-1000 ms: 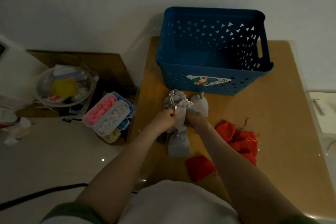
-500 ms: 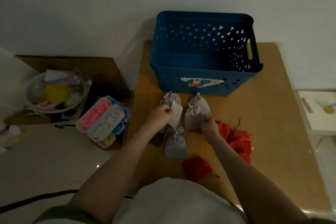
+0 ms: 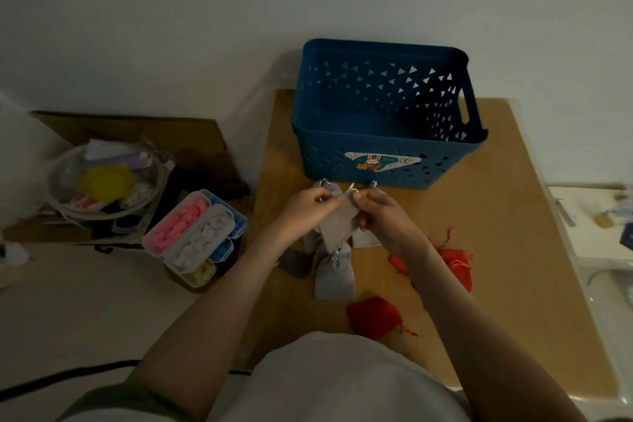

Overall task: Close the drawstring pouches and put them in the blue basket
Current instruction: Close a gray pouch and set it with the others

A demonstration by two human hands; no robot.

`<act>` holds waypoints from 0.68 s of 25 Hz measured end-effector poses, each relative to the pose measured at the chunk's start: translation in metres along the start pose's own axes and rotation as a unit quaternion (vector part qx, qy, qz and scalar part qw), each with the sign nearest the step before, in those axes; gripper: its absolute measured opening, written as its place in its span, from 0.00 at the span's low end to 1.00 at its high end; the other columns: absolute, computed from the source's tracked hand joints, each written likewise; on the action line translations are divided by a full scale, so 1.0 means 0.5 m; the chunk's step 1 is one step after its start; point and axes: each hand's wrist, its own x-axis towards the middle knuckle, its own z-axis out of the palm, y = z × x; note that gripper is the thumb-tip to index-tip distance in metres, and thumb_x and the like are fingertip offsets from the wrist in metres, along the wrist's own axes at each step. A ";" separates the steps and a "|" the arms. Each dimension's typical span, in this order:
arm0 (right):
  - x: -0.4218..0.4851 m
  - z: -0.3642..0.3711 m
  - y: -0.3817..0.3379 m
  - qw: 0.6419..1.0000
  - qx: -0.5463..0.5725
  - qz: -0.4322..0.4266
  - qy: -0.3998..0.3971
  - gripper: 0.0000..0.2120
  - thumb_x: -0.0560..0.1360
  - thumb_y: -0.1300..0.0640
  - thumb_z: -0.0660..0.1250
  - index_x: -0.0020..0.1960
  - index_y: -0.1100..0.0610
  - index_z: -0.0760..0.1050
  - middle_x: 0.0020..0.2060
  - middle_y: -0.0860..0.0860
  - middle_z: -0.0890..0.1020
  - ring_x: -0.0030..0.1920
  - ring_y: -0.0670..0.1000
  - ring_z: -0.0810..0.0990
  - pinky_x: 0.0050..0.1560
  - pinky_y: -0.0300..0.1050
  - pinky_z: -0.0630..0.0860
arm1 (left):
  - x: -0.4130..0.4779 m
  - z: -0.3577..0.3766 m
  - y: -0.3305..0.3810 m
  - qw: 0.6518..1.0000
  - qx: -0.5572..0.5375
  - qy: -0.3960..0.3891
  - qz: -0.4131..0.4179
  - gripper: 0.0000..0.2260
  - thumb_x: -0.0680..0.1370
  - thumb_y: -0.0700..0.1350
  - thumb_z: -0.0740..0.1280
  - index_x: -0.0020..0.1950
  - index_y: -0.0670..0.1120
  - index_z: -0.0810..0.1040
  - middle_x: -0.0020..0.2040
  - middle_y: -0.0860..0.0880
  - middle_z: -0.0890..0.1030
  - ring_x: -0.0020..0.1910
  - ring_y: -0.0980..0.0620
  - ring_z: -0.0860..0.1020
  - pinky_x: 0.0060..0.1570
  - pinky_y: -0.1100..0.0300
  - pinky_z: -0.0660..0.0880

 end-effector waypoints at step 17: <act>0.003 -0.002 -0.026 0.994 -0.083 -0.025 0.067 0.10 0.80 0.66 0.57 0.45 0.57 0.73 0.31 0.50 0.73 0.30 0.47 0.70 0.29 0.36 0.68 | -0.047 -0.081 -0.043 0.995 0.056 0.075 0.014 0.07 0.79 0.52 0.64 0.48 0.50 0.74 0.38 0.52 0.74 0.39 0.53 0.74 0.34 0.62 0.66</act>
